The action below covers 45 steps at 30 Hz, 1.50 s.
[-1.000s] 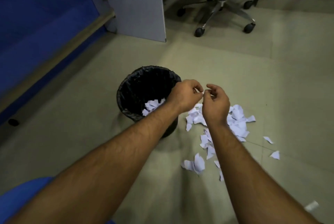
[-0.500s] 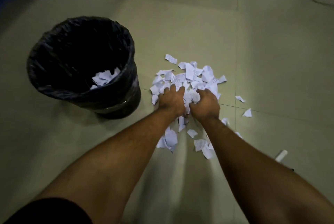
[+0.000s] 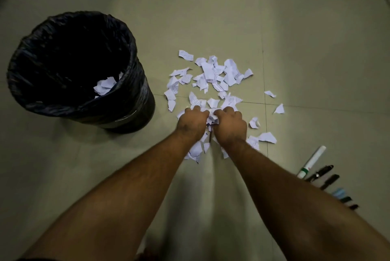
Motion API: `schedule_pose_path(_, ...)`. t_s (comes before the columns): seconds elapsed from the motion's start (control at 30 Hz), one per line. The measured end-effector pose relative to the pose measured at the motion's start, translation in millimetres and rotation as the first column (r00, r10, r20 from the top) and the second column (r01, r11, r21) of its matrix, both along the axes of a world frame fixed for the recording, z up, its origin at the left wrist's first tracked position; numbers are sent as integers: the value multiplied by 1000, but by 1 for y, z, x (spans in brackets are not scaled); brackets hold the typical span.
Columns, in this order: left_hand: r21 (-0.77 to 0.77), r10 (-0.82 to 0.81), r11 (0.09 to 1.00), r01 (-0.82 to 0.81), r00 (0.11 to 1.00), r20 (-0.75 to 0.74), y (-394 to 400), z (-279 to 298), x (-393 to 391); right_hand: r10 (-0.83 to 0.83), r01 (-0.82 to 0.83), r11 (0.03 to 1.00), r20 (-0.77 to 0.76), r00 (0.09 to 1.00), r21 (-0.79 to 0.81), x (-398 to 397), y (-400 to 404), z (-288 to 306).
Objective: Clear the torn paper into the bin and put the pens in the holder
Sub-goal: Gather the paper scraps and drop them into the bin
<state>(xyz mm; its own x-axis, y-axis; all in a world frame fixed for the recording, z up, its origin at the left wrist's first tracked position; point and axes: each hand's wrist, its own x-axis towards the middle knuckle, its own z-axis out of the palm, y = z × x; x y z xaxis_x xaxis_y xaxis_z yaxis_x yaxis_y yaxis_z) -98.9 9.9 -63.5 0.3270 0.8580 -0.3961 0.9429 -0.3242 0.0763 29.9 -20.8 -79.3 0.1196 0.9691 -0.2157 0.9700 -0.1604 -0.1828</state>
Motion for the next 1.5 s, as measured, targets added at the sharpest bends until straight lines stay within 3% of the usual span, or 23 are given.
schedule_pose_path(0.17,48,92,994,-95,994,59,-16,-8,-2,28,-31,999,-100,995,-25,-8,-9,4)
schedule_pose_path(0.33,-29,268,963,-268,941,206,-17,-4,-5,-134,121,991,-299,945,-62,-3,-14,6)
schedule_pose_path(0.5,-86,544,825,-558,743,390,-20,25,-3,-421,463,883,-555,717,-72,-4,-19,28)
schedule_pose_path(0.63,-116,621,744,-658,617,484,-24,63,-4,-494,565,816,-651,576,-120,-17,-13,68)
schedule_pose_path(0.93,-125,602,619,-776,365,710,-16,176,-46,-351,541,838,-825,443,-66,-63,16,172)
schedule_pose_path(1.07,-135,470,533,-836,160,868,-9,221,-82,-155,481,875,-907,391,58,-109,35,224)
schedule_pose_path(1.17,-165,404,410,-897,17,915,3,246,-118,-26,381,911,-899,437,159,-149,50,258)
schedule_pose_path(1.3,-60,506,330,-942,123,854,18,254,-165,-30,247,962,-850,526,118,-188,68,271)
schedule_pose_path(1.4,34,642,400,-916,307,702,18,247,-185,-57,109,994,-789,612,13,-201,75,270)
schedule_pose_path(1.5,-15,682,478,-878,360,636,21,237,-196,12,-9,1000,-697,717,8,-206,77,271)
